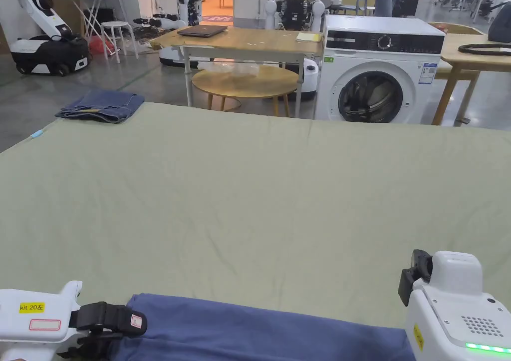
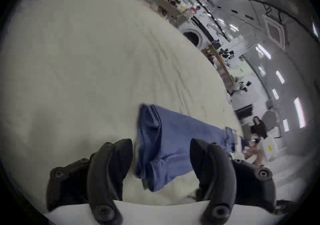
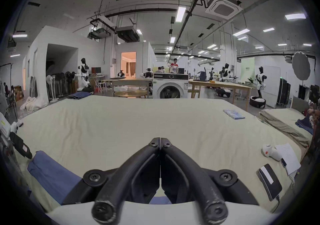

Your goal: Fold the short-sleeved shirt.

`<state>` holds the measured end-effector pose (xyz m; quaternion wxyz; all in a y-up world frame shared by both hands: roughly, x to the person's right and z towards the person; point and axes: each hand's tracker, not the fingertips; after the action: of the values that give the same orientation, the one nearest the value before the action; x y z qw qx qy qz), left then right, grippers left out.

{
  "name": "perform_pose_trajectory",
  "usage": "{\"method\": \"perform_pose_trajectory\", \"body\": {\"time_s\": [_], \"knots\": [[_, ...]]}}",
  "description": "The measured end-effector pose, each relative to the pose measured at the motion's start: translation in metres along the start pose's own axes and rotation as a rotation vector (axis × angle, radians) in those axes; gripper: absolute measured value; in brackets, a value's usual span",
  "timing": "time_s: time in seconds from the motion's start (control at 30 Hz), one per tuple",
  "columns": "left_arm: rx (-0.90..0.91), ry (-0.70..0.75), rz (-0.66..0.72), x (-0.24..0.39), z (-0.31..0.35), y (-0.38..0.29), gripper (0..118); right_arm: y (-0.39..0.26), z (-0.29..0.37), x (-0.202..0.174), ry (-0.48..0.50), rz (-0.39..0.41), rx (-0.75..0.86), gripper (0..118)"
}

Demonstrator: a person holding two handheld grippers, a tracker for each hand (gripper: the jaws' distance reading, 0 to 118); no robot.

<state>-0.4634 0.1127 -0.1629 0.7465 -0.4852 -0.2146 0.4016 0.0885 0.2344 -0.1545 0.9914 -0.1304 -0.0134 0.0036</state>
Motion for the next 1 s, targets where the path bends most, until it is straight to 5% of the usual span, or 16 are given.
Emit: {"method": "perform_pose_trajectory", "body": {"time_s": [0.2, 0.33, 0.37, 0.47, 0.5, 1.0], "knots": [[0.035, -0.123, 0.067, 0.005, -0.017, -0.011, 74, -0.003, 0.001, 0.0, 0.0, 0.003, -0.013, 0], [0.012, 0.004, 0.045, 0.012, -0.033, -0.018, 70, -0.005, 0.0, -0.002, 0.007, 0.005, -0.025, 0], [0.026, 0.014, 0.031, 0.015, -0.036, -0.02, 62, -0.006, 0.0, -0.002, 0.009, 0.006, -0.027, 0], [0.067, 0.036, 0.011, 0.024, -0.033, -0.021, 12, -0.008, -0.001, -0.002, 0.012, 0.006, -0.034, 0], [0.073, 0.052, -0.005, 0.027, -0.03, -0.021, 8, -0.008, 0.0, -0.002, 0.013, 0.007, -0.036, 0], [0.191, 0.183, -0.196, 0.073, 0.038, 0.021, 3, -0.001, -0.002, 0.012, 0.012, 0.004, -0.032, 0]]}}
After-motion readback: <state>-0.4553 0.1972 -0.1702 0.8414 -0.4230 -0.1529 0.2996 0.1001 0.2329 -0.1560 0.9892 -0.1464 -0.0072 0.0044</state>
